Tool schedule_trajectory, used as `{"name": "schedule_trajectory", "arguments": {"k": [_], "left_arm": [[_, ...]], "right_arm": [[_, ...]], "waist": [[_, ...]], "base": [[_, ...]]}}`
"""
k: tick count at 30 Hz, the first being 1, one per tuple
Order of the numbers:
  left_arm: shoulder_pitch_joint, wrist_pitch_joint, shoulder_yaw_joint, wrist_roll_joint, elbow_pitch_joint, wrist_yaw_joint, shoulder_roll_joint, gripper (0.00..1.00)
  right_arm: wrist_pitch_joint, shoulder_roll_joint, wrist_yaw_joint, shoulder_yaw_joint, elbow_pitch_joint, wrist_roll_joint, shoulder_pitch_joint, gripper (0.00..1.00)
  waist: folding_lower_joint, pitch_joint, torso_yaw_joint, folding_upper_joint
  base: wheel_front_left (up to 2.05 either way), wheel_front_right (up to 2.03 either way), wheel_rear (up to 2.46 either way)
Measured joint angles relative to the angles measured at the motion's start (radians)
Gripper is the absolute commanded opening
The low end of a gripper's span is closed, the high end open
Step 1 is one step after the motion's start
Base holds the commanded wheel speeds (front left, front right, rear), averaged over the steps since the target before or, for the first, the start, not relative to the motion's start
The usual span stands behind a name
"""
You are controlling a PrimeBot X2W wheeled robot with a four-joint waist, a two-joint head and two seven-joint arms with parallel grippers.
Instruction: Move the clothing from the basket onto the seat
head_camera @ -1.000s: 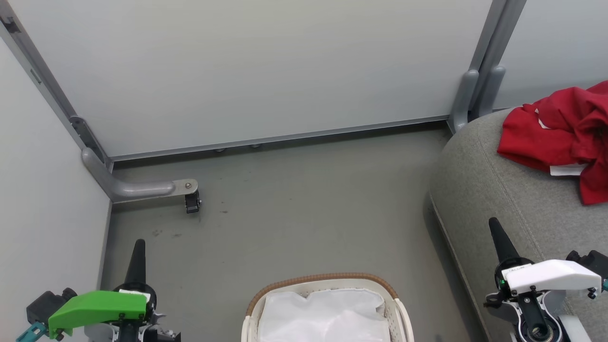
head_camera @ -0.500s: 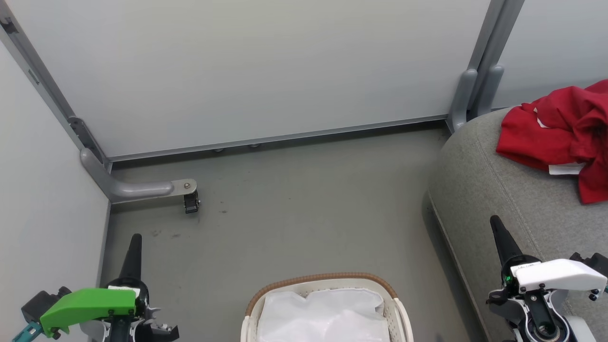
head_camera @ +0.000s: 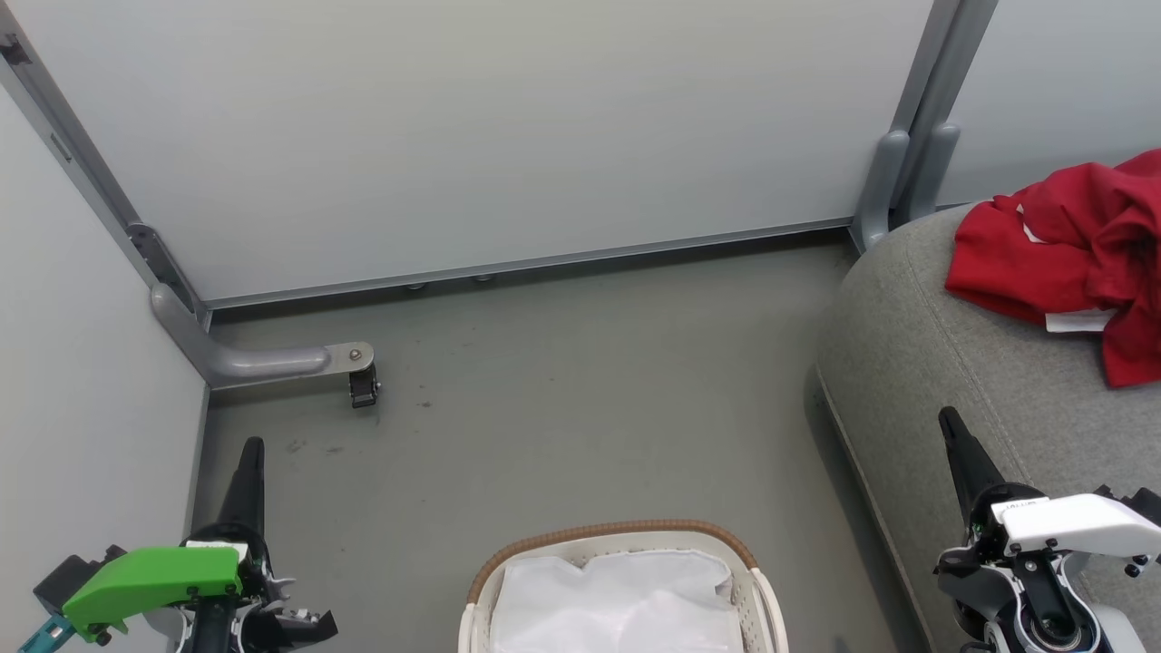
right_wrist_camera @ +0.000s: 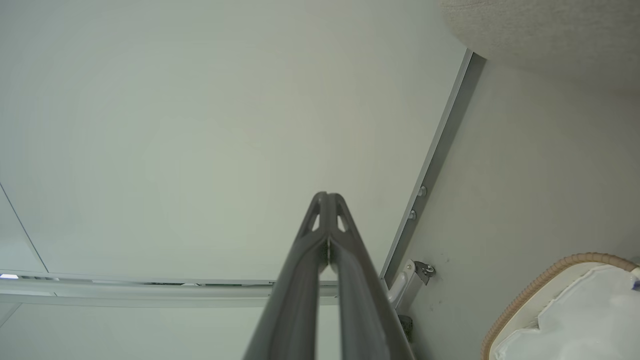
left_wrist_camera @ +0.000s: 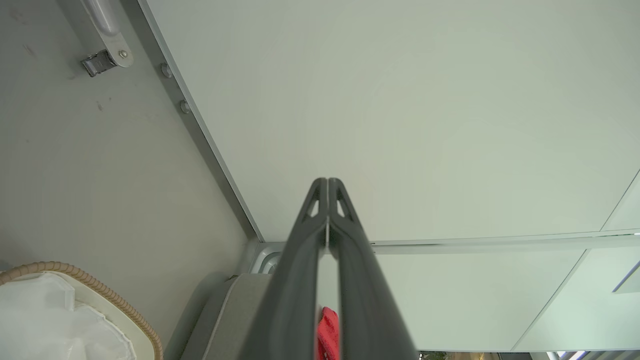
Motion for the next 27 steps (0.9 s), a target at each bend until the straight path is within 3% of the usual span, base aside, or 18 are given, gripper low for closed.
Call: {"name": "schedule_trajectory", "arguments": {"k": [18,27], "left_arm": [[-0.013,0.031,0.02,-0.11,-0.012,-0.004,0.0,0.0],[-0.016,0.031,0.021,-0.112,-0.013,-0.005,0.0,0.0]], "right_arm": [[0.034,-0.001,0.0,-0.012,-0.014,0.126,0.001,0.0],[0.034,-0.001,0.0,-0.012,-0.014,0.129,0.001,0.0]], "waist": [[0.0,0.001,-0.004,0.0],[0.0,0.001,-0.004,0.0]], "base": [[0.0,0.0,0.0],[0.0,0.0,0.0]]}}
